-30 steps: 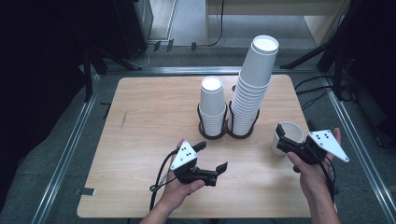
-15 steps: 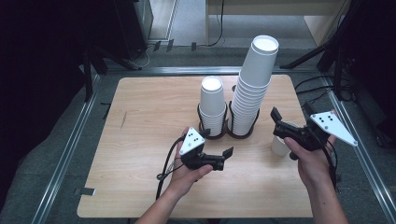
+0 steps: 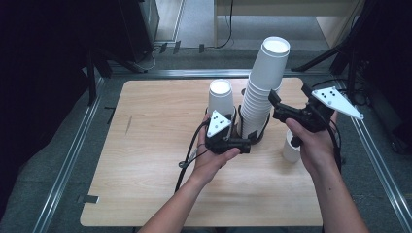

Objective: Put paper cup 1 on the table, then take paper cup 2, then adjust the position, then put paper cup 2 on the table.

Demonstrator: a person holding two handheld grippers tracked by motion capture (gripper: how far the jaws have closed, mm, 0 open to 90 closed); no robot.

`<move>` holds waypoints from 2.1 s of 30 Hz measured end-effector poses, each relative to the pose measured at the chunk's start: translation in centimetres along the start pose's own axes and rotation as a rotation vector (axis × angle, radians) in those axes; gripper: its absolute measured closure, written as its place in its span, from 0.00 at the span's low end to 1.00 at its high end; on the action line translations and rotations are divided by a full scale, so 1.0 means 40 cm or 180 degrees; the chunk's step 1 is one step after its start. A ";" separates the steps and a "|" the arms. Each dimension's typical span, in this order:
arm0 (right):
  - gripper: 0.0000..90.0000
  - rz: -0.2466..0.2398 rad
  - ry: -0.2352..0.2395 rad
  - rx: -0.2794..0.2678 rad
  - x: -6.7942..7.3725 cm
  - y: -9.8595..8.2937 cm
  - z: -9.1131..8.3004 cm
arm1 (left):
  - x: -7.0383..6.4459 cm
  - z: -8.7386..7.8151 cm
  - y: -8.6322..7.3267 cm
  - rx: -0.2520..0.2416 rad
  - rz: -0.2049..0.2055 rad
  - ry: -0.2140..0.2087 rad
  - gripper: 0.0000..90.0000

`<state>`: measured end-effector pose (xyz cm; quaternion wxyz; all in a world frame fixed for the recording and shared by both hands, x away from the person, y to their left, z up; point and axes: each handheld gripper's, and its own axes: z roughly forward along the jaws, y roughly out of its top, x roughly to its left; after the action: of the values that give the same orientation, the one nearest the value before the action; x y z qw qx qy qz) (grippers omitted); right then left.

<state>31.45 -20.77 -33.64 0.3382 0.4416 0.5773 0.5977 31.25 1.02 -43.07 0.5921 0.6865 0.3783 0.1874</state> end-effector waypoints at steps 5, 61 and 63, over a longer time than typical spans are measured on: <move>0.00 -0.0007 0.0028 -0.0007 -0.002 0.026 0.020 | -0.008 0.037 0.025 -0.0058 0.0101 0.0136 0.02; 0.09 -0.0007 0.0468 0.0302 0.002 0.064 0.165 | -0.064 0.191 0.083 -0.0270 0.0265 0.0959 0.02; 0.13 0.0051 0.0469 0.0354 -0.003 0.061 0.178 | -0.065 0.194 0.086 -0.0256 0.0238 0.0982 0.03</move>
<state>38.29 -18.34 -31.65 0.2650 0.4192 0.6293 0.5983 36.08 -6.16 -41.05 0.5465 0.6389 0.4310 0.3275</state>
